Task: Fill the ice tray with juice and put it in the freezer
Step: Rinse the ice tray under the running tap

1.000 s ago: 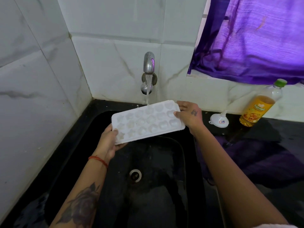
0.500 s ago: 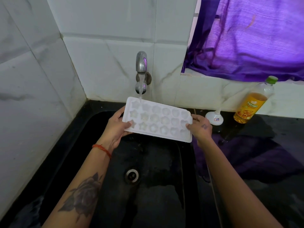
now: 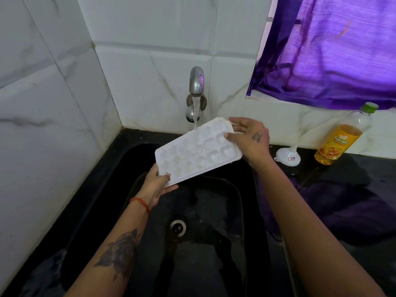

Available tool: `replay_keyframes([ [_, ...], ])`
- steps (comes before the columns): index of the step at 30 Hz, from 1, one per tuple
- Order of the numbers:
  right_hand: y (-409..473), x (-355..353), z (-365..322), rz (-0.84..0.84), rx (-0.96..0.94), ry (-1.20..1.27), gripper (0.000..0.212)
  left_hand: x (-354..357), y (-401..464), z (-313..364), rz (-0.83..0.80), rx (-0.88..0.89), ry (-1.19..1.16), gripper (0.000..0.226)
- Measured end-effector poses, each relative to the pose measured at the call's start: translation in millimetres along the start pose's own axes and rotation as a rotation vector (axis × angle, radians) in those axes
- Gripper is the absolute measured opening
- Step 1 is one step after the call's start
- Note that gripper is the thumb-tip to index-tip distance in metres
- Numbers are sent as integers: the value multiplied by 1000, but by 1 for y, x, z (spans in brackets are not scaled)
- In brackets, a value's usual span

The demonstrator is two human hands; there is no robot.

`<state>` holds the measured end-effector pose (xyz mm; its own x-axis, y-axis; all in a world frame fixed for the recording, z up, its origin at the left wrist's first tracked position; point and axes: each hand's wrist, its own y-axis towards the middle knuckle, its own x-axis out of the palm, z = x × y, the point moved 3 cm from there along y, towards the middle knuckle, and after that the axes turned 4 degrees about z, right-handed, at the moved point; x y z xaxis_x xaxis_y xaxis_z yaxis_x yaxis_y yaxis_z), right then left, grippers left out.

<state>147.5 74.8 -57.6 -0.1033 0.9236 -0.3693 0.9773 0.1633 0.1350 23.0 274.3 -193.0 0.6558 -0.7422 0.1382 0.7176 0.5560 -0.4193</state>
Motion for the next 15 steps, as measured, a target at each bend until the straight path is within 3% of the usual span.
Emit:
replay_keyframes([
  [8,10,-47,68,172,217,-95,41,36,-2,24,-80,45,-50,42],
  [15,-10,-11,103,-20,326,-91,48,15,-1,51,48,208,-14,32],
])
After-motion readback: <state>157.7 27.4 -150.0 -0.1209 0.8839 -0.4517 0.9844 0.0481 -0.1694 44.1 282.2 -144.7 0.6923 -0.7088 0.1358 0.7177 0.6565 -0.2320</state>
